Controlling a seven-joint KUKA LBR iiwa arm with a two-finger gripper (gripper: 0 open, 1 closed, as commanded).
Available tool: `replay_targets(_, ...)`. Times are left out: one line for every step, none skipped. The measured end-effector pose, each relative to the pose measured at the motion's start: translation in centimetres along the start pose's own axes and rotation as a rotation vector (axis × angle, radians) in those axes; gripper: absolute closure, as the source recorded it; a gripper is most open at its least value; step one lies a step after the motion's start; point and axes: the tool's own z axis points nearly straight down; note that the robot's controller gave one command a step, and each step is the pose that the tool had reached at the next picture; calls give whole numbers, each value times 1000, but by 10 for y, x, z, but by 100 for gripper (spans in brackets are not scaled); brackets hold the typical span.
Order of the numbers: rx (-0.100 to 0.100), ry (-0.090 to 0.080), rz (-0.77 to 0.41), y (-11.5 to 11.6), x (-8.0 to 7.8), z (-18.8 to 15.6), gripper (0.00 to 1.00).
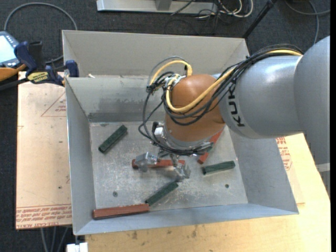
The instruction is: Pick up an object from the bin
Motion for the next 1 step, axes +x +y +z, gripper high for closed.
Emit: replay_targets(0,8,-36,-26,66,-9,0)
